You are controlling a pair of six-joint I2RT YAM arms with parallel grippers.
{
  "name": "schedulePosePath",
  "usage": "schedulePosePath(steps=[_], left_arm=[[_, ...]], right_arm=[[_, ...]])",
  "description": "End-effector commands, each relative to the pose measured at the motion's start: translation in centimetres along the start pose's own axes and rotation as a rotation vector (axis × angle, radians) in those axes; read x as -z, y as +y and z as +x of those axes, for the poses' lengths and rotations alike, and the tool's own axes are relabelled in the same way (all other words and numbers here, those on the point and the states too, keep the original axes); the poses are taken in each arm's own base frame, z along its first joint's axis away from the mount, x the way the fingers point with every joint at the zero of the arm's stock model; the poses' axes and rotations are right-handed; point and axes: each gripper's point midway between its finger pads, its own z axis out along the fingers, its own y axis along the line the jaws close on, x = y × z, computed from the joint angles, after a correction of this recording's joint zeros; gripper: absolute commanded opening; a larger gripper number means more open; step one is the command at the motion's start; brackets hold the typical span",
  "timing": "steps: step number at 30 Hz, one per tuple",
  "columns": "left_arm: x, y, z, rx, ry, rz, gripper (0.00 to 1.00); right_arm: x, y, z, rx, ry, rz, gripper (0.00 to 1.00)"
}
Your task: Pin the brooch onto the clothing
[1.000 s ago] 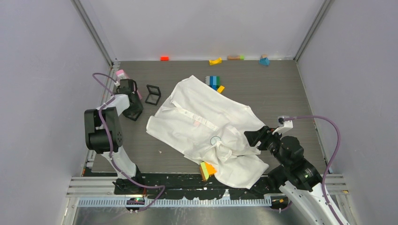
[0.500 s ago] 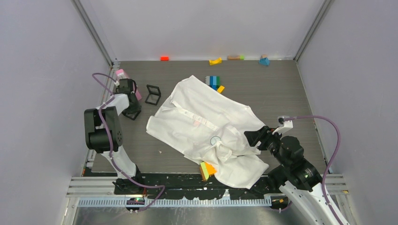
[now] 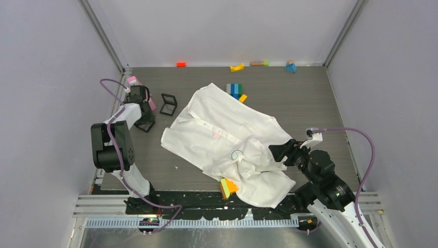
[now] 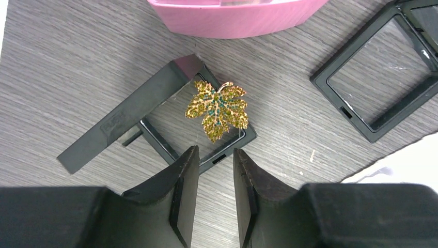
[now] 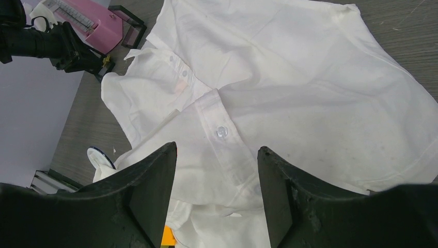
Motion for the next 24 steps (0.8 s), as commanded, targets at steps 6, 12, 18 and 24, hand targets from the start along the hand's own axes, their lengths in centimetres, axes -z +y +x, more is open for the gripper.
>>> schedulePosePath(steps=[6,12,18,24], left_arm=[[-1.4,0.3,-1.4,-0.014,0.011,-0.023,0.34],[-2.2,0.4,-1.3,-0.016,0.026,-0.016,0.35],[-2.7,0.4,-1.2,-0.027,0.036,-0.017,0.31],[-2.9,0.3,-1.0,-0.030,0.041,-0.010,0.20]], right_arm=[[0.8,1.3,-2.1,-0.011,-0.062,-0.039,0.64],[0.7,1.2,-2.0,-0.010,-0.060,-0.034,0.64],[0.8,1.1,-1.9,-0.010,-0.058,-0.029,0.64],[0.8,1.1,-1.9,-0.010,-0.059,-0.028,0.64]])
